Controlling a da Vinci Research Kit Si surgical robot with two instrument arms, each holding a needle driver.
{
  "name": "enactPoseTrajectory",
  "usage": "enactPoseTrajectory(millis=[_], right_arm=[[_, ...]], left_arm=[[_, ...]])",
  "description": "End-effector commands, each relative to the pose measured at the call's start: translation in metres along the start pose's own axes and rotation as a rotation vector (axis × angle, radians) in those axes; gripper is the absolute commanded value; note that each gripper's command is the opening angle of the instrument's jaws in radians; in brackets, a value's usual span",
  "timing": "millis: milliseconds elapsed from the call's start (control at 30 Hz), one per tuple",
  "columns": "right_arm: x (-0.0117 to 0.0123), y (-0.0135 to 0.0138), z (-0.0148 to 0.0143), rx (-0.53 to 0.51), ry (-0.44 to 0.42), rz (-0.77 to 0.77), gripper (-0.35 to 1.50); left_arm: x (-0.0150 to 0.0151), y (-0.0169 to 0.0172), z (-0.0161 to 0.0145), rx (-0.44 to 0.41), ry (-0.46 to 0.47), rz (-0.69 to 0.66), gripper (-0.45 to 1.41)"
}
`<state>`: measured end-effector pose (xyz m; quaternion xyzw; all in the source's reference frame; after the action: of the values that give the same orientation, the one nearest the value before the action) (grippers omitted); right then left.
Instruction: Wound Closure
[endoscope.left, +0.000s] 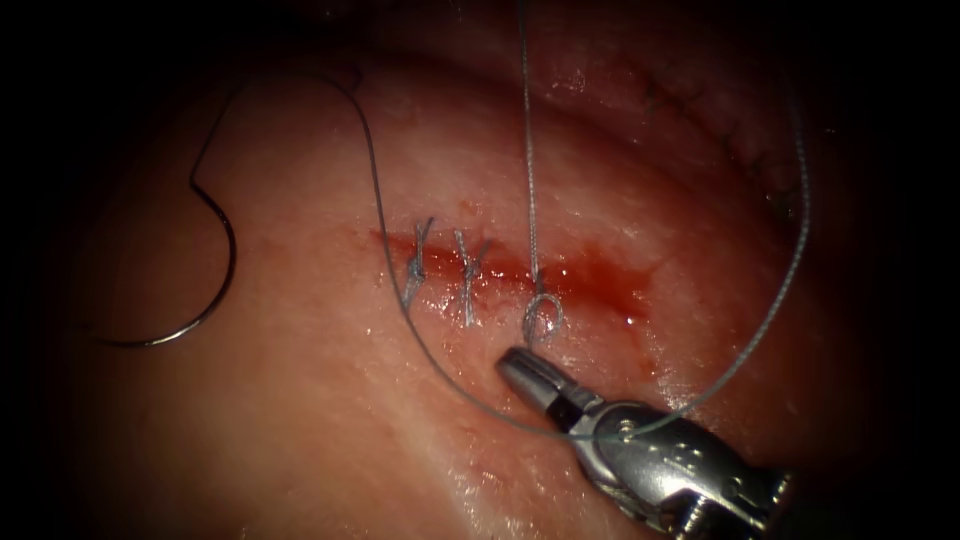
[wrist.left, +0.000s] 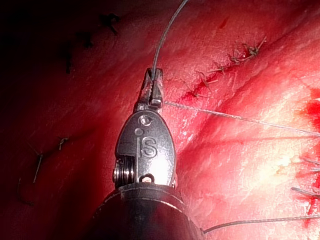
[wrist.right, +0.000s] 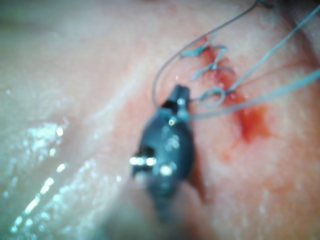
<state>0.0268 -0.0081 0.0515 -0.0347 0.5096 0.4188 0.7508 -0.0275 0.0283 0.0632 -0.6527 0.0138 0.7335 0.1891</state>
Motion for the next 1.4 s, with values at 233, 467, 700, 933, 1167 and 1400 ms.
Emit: enactPoseTrajectory(millis=[233,467,700,933,1167,1400], right_arm=[[-0.0012,-0.0019,-0.0002,0.015,0.004,-0.003,-0.35],[-0.0017,-0.0030,-0.0009,0.038,0.012,-0.010,-0.35],[-0.0021,-0.0041,-0.0015,0.059,0.016,-0.022,-0.35],[-0.0039,-0.0056,-0.0017,0.087,-0.005,-0.039,-0.35],[-0.0058,-0.0085,-0.0022,0.127,-0.022,-0.063,-0.35],[-0.0061,-0.0094,-0.0023,0.145,-0.031,-0.068,-0.35]], left_arm=[[-0.0014,-0.0016,0.0014,0.020,0.007,0.009,-0.45],[-0.0024,-0.0052,0.0031,0.087,0.020,0.020,-0.45],[-0.0036,-0.0080,0.0056,0.125,0.014,0.033,-0.45],[-0.0041,-0.0094,0.0063,0.145,0.012,0.053,-0.45],[-0.0044,-0.0101,0.0070,0.158,0.008,0.071,-0.45],[-0.0044,-0.0102,0.0072,0.164,0.007,0.077,-0.45]])
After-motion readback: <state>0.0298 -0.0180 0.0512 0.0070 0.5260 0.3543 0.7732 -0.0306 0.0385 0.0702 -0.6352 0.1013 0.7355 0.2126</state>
